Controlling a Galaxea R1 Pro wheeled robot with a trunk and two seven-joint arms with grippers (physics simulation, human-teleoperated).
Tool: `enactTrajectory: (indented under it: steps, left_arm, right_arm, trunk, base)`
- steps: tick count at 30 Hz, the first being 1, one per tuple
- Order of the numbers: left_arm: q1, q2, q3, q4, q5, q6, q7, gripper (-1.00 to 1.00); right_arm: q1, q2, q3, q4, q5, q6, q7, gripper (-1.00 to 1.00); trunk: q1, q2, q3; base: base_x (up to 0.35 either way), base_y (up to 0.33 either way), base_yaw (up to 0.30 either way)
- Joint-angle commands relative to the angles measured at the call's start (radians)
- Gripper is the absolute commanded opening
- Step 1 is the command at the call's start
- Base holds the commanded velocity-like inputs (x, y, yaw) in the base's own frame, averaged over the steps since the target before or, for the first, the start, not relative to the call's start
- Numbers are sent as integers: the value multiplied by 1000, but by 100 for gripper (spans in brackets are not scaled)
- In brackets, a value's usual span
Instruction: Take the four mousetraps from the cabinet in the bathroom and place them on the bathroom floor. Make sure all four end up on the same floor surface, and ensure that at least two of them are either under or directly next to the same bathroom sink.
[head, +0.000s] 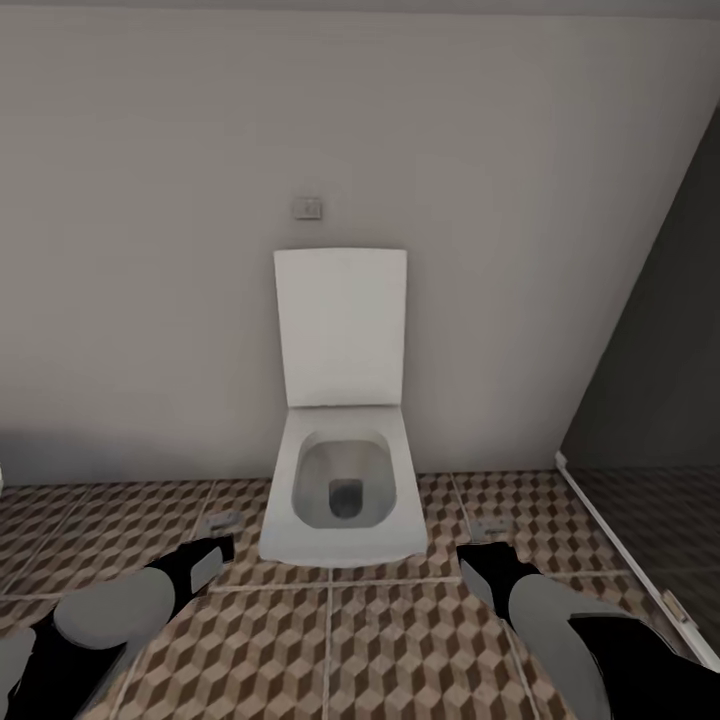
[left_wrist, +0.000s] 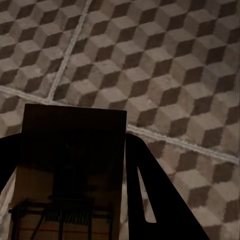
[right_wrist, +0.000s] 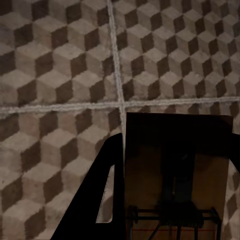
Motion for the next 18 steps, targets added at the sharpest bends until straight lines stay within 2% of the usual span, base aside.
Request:
enactTrajectory:
  steps: [1,6,11,18]
  left_arm:
    - [-1,1,-9,-1,5,3,2,-100]
    - [-1,21,-9,-1,5,3,2,-100]
    - [-1,26,-9,-1,5,3,2,-100]
    - [-1,26,-9,-1,5,3,4,-100]
  right_arm:
    - [0,0,0,-2,8,10,-1,-100]
    - [0,1,0,-1,8,10,-1,-100]
    - [0,2,0,0,8,10,-1,-100]
    - [0,3,0,0,6,11,-2,-100]
  trunk:
    - [0,0,-1]
    - [0,0,-1]
    - [0,0,-1]
    - [0,0,-1]
  base:
    - [313,0,0]
    - [330,0,0]
    - [317,0,0]
    - [70,0,0]
